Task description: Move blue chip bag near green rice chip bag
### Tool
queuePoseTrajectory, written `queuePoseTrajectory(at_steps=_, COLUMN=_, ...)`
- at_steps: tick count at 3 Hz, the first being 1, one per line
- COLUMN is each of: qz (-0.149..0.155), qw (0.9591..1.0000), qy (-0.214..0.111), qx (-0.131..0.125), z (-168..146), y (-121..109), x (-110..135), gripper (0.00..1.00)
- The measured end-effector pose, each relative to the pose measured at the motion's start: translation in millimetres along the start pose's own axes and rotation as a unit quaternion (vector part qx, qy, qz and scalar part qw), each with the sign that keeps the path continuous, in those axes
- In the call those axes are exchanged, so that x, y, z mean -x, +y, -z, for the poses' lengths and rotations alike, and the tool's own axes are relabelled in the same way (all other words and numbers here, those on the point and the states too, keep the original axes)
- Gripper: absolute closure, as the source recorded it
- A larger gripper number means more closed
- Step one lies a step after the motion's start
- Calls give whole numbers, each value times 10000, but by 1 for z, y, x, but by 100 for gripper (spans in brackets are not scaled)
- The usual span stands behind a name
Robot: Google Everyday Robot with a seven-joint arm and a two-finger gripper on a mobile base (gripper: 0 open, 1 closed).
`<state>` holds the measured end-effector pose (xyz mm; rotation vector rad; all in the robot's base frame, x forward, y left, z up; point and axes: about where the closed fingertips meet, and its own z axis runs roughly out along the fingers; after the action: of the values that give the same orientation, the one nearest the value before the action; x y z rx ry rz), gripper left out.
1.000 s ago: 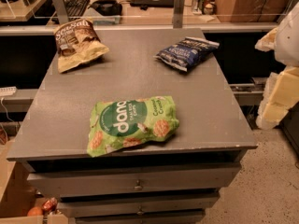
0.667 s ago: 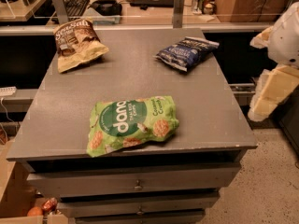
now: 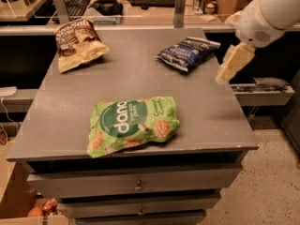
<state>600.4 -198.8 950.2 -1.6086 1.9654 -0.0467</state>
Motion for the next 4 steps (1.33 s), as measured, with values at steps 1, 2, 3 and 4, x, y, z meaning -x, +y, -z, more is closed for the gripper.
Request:
queuePoseTrajectory(at_steps=1, qz=-46, qw=9988, qy=-460, qx=-131, z=-35, y=-45, x=25, gripper=0)
queuePoseTrajectory(at_steps=2, qz=-377, qw=9956, qy=-840, qx=-165, z=-73, y=-70, x=45, gripper=0)
queuePoseTrajectory(at_steps=3, qz=-842, qw=9911, qy=-1008, qx=-225, z=-105, y=-83, x=54, gripper=0)
queuePoseTrajectory(at_steps=4, qz=-1221, qw=9877, qy=-957, qx=-204, z=-138, y=-82, x=56, gripper=0)
